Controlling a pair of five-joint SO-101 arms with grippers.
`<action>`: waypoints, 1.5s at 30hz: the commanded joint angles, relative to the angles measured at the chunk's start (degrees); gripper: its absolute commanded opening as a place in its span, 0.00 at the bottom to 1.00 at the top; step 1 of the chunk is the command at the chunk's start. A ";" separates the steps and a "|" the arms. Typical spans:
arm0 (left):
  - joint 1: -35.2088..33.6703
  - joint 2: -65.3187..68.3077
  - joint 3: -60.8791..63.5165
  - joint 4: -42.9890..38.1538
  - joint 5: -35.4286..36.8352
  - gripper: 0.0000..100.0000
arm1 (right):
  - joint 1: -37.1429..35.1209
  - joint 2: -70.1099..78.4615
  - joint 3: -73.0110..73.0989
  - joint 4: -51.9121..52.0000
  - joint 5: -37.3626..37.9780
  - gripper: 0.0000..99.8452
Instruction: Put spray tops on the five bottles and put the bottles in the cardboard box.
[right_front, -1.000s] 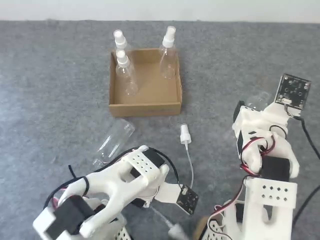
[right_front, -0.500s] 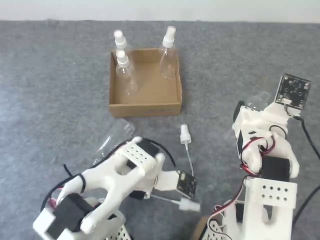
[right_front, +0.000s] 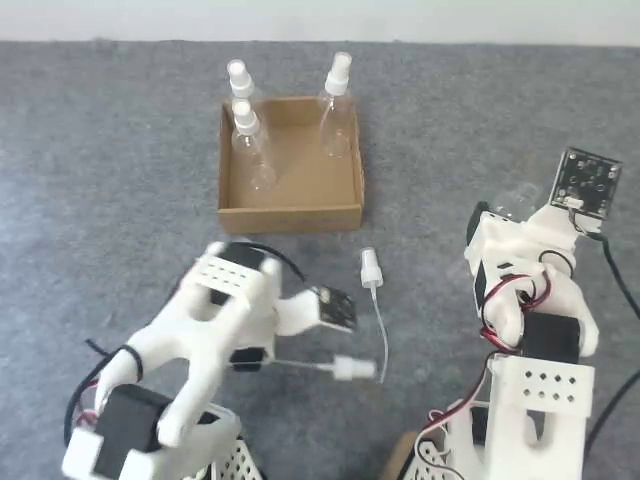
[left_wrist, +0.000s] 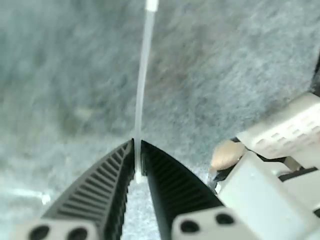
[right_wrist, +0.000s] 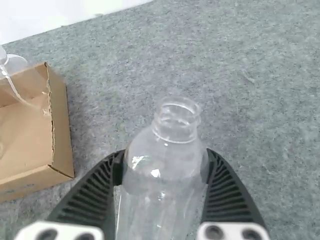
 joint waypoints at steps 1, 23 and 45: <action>-8.97 -0.26 -2.95 0.88 -1.93 0.01 | 0.48 -1.54 -0.88 -1.36 -0.26 0.08; -48.53 -0.18 -9.63 0.88 -9.93 0.01 | 0.40 -1.54 -0.79 -1.36 -0.26 0.08; -49.14 -0.26 -17.01 16.79 -7.38 0.16 | 0.31 -1.54 -0.79 -1.36 -0.18 0.08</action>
